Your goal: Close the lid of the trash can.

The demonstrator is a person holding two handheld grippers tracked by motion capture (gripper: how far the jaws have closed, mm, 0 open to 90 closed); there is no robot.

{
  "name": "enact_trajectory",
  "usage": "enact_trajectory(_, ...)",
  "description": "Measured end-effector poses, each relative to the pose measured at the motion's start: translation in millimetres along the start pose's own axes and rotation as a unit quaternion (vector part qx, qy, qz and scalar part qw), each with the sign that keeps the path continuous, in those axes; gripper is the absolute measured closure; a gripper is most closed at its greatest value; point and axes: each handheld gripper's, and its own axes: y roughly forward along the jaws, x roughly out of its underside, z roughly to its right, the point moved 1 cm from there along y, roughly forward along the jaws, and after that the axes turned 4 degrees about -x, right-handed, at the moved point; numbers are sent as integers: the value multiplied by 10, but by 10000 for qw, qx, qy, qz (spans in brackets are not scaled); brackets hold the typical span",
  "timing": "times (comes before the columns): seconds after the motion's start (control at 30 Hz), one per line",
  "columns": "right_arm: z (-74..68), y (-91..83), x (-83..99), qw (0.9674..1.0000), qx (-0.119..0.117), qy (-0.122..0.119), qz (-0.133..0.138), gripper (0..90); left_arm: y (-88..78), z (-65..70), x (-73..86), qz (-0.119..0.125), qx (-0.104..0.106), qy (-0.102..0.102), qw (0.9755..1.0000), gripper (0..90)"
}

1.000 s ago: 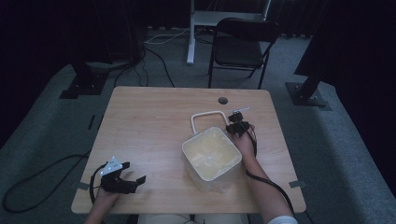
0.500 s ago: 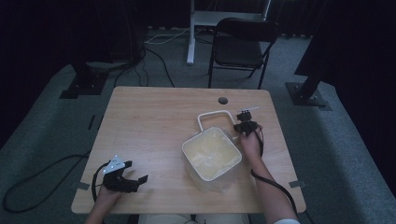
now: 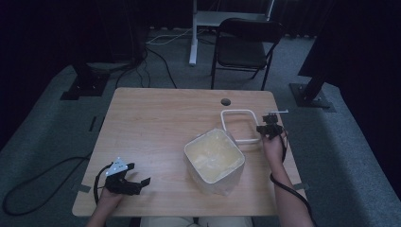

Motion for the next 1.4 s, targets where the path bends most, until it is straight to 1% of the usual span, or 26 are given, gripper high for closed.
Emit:
enact_trajectory(0.1, 119, -110, 6, 9999, 59, 109, 103, 817, 3, -1, -3, -2, 1, -5, 10000, 5)
enact_trajectory(0.13, 119, -110, 6, 9999, 59, 109, 103, 817, 3, -1, -3, -2, 1, -5, 10000, 5)
enact_trajectory(0.17, 158, -149, 6, 9997, 69, 166, 154, 817, 3, -1, -3, -2, 1, -5, 10000, 5)
enact_trajectory(0.2, 227, -221, 1, 9994, 87, 240, 227, 817, 5, 0, -6, 1, 4, -15, 10000, 5)
enact_trajectory(0.27, 268, -279, -5, 9992, 97, 277, 262, 817, 7, 2, -7, -14, 7, 2, 10000, 5)
enact_trajectory(0.4, 308, -419, -28, 9989, 100, 285, 359, 817, 16, 9, -10, -32, 7, 12, 10000, 5)
enact_trajectory(0.57, 284, -597, -83, 9983, 18, 249, 529, 818, 16, 6, -11, -35, 7, 14, 10000, 5)
enact_trajectory(0.67, 215, -697, -119, 9979, -72, 168, 626, 817, 18, 2, -11, -40, 1, 14, 10000, 5)
enact_trajectory(0.77, 109, -791, -141, 9972, -211, 55, 716, 818, 21, 5, -12, -46, 9, 19, 10000, 5)
enact_trajectory(0.87, -16, -881, -147, 9962, -374, -35, 791, 817, 19, 6, -13, -45, 17, 22, 10000, 5)
enact_trajectory(0.97, -153, -979, -137, 9949, -527, -179, 843, 817, 19, 3, -15, -41, 24, 26, 10000, 5)
enact_trajectory(1.1, -342, -1121, -102, 9923, -740, -378, 922, 817, 32, 1, -20, -54, 46, 27, 10000, 5)
enact_trajectory(1.13, -342, -1121, -102, 9923, -740, -378, 922, 817, 32, 1, -20, -54, 46, 27, 10000, 5)
enact_trajectory(1.17, -373, -1145, -95, 9918, -763, -436, 926, 817, 41, -1, -29, -52, 58, 51, 10000, 5)
enact_trajectory(1.2, -449, -1209, -74, 9906, -839, -527, 942, 817, 44, 1, -34, -55, 65, 56, 9999, 5)
enact_trajectory(1.23, -487, -1239, -60, 9901, -861, -591, 938, 817, 50, 2, -39, -52, 82, 60, 9999, 5)
enact_trajectory(1.4, -635, -1362, 21, 9872, -988, -809, 953, 817, 81, 9, -57, -74, 108, 113, 9999, 5)
